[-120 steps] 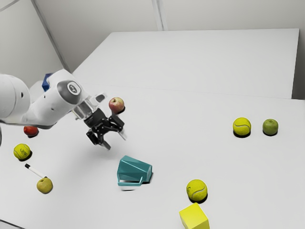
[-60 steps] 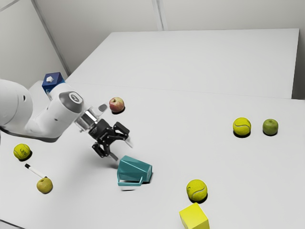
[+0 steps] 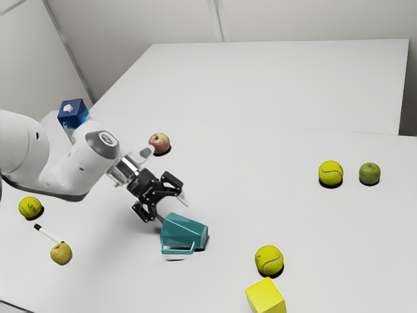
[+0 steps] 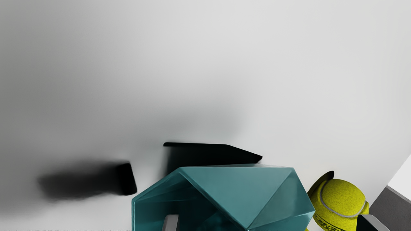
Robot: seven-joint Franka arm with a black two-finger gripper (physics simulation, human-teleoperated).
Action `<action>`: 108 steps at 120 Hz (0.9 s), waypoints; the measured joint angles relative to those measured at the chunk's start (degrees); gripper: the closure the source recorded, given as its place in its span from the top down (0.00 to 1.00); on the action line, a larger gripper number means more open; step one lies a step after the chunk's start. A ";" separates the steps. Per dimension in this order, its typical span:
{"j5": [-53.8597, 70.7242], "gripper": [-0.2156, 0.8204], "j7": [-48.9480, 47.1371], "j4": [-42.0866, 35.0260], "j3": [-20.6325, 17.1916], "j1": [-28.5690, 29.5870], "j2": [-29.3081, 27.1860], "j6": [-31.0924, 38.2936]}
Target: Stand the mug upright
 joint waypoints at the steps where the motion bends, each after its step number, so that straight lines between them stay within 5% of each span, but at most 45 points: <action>1: -0.03 0.79 -0.01 -0.03 -0.01 0.00 0.00 0.00; 56: -2.86 0.72 -0.37 -0.13 -0.06 -1.88 -0.03 0.75; 108: -4.43 0.22 -0.99 -0.03 -0.07 -2.78 -0.35 1.47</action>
